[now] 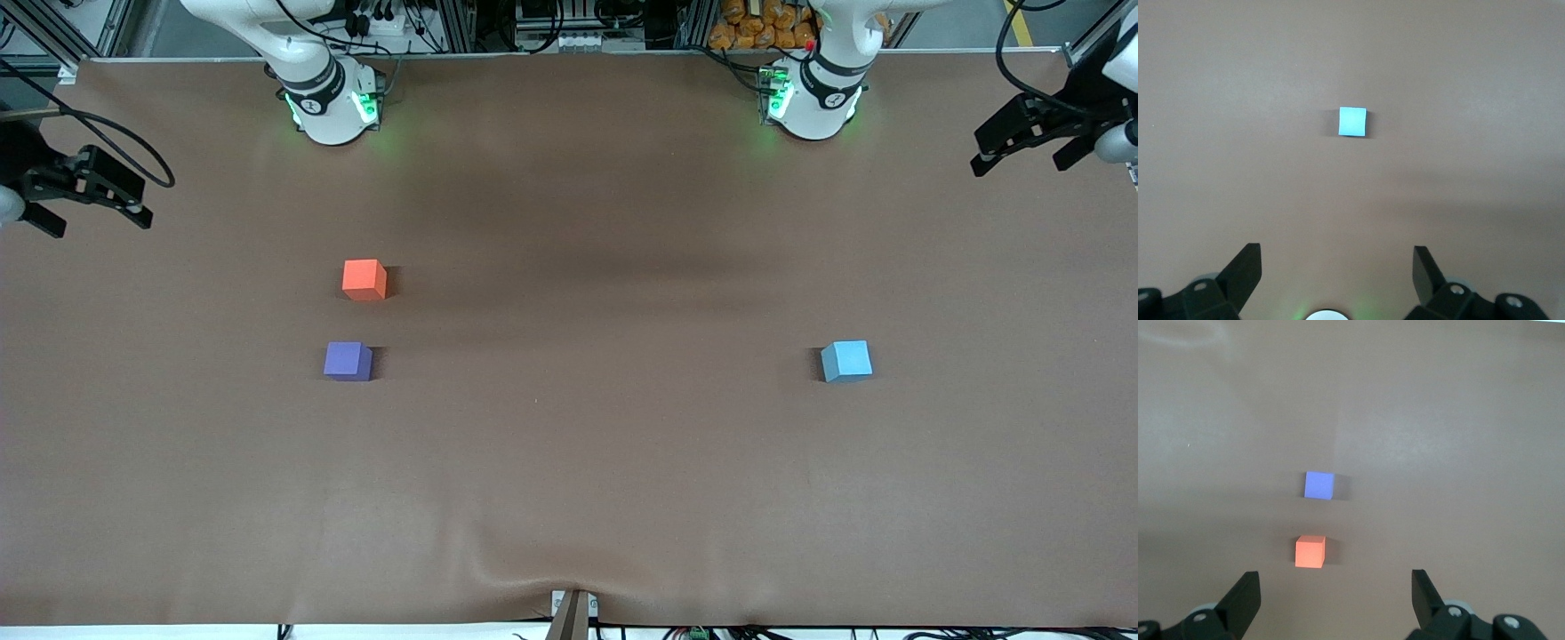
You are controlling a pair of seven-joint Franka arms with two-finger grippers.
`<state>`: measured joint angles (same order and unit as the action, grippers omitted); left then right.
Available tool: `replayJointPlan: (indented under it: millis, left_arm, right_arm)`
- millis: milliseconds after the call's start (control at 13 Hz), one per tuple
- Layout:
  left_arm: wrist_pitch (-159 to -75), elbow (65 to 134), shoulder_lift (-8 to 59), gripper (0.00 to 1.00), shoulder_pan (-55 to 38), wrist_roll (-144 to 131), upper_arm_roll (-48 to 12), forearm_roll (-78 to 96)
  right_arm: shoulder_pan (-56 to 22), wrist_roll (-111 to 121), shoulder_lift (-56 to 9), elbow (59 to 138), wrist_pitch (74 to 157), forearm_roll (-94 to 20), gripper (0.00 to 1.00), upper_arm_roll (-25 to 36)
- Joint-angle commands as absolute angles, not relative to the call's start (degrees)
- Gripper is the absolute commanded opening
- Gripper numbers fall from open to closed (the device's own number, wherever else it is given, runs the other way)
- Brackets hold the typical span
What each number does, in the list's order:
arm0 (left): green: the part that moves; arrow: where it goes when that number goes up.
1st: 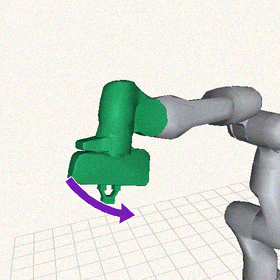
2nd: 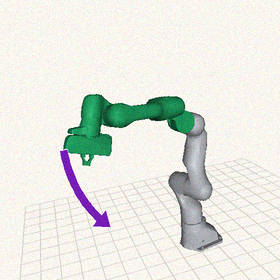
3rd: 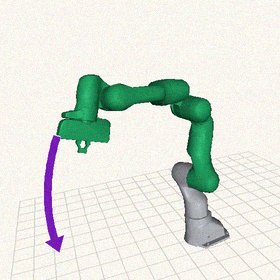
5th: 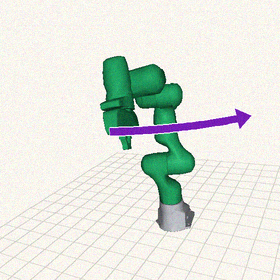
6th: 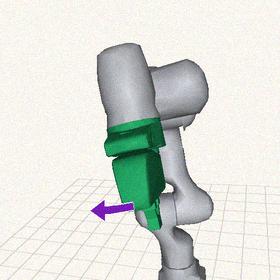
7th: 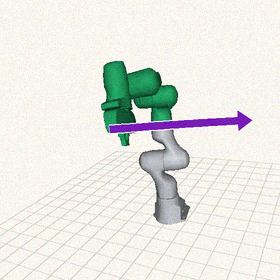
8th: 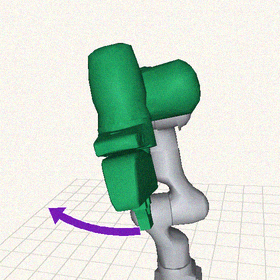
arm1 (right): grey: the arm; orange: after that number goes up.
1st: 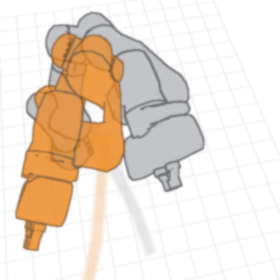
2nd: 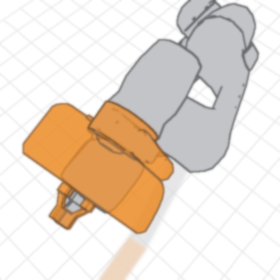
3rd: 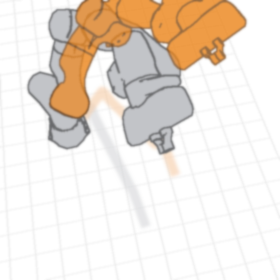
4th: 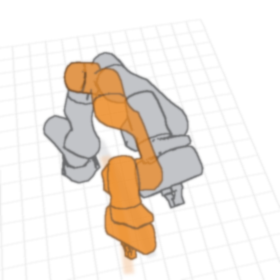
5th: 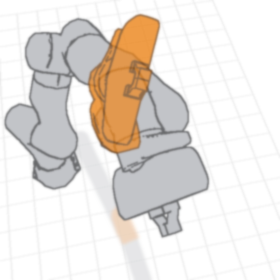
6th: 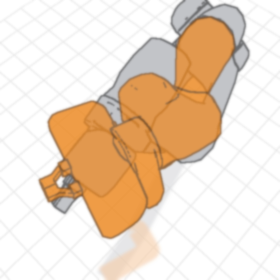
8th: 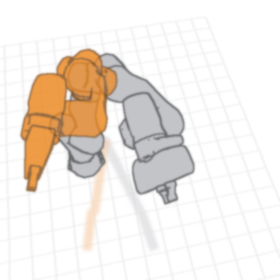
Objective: Place blue block between orange and purple blocks
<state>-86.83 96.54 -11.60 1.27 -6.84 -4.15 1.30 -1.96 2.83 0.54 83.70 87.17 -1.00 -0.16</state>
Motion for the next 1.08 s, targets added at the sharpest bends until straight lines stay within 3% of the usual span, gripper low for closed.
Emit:
replayJointPlan:
  millis: [0, 1004]
  left_arm:
    - [-86.4, 95.5, -11.4, 1.00, 1.0, -5.1, -3.9, -0.2]
    - [-81.5, 94.2, -9.9, 1.00, 1.1, -2.6, -3.4, -2.8]
  right_arm:
    - [-1.0, 3.3, 0.3, 82.9, 87.4, -0.7, 1.00, -0.5]
    - [-0.9, 0.7, 1.0, 84.3, 86.0, -0.7, 1.00, -0.4]
